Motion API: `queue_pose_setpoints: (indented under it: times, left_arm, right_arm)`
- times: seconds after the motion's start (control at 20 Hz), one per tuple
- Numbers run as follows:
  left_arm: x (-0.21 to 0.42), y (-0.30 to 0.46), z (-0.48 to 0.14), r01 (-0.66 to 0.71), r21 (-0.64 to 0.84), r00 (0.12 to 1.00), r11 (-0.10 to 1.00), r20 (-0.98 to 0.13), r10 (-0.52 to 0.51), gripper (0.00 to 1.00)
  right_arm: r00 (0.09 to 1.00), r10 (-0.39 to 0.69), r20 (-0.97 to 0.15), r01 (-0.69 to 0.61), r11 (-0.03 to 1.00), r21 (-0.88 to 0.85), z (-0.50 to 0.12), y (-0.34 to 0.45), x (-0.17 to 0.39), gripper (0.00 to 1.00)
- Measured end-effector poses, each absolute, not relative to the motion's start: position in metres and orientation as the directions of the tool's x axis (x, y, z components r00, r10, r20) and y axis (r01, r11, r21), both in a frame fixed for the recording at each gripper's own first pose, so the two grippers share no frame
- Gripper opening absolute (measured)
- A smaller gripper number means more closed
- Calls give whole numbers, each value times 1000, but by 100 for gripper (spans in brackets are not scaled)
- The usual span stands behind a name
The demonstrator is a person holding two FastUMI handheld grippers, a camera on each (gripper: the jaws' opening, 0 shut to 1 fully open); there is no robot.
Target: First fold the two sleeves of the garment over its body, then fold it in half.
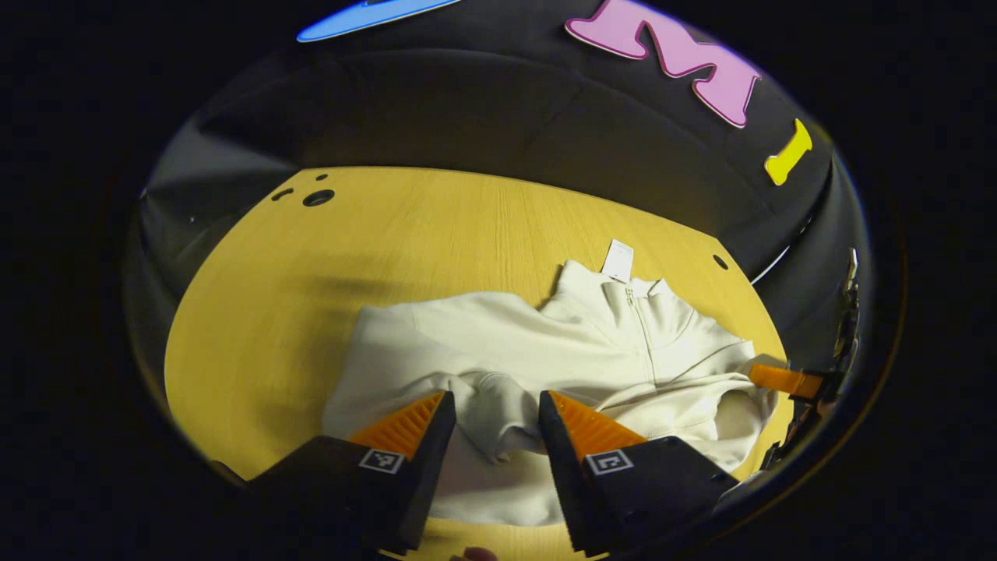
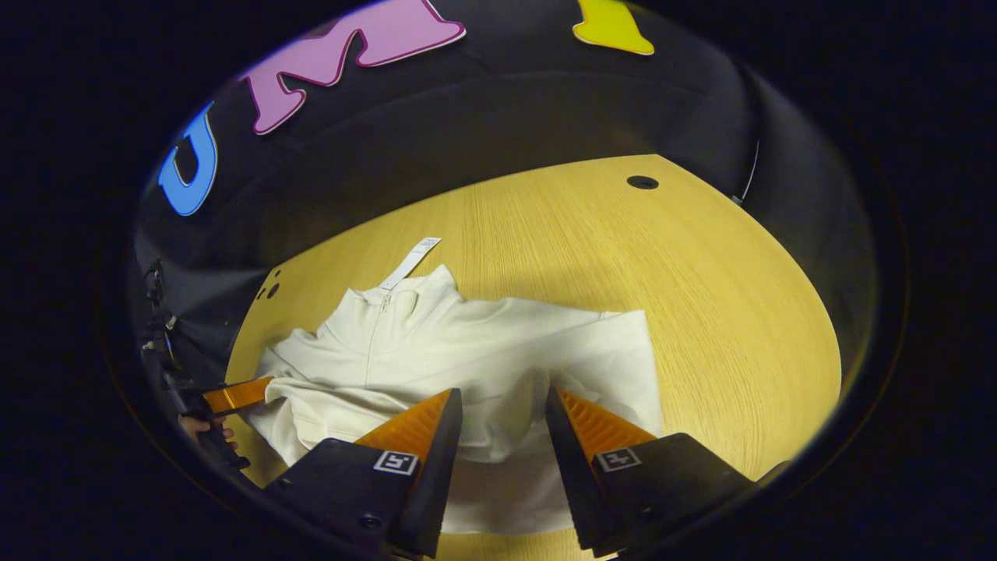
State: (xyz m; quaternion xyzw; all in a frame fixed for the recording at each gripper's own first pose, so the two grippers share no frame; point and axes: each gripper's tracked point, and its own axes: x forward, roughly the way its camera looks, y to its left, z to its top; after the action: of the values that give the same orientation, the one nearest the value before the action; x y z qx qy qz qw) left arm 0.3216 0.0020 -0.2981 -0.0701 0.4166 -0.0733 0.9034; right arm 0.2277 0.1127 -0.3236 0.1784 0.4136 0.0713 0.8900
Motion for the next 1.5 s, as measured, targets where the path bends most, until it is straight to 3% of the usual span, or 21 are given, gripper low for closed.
queue_pose_setpoints:
  times: [0.05, 0.1, 0.3, 0.8, 1.2, 1.5]
  left_arm:
    - [322, 1, -295, 81, -186, 651, 979, -734, -193, 71]
    - [325, 1, -289, 86, -190, 665, 978, -720, -198, 79]
    - [324, 8, -274, 96, -159, 701, 983, -690, -179, 90]
    - [293, 20, -198, 107, -126, 805, 986, -571, -160, 91]
    - [247, 8, -158, 102, -212, 837, 972, -509, -199, 91]
    - [210, 13, -147, 99, -224, 855, 970, -479, -198, 91]
  right_arm:
    - [655, 274, -704, 27, 923, 385, -320, 111, 229, 69]
    - [662, 274, -697, 32, 920, 391, -316, 109, 229, 71]
    - [702, 279, -655, 29, 908, 418, -293, 100, 226, 74]
    - [810, 222, -543, -32, 941, 338, -221, 66, 189, 75]
    - [836, 300, -460, -144, 928, 342, -166, 97, 153, 75]
    - [828, 321, -459, -172, 926, 337, -164, 116, 125, 76]
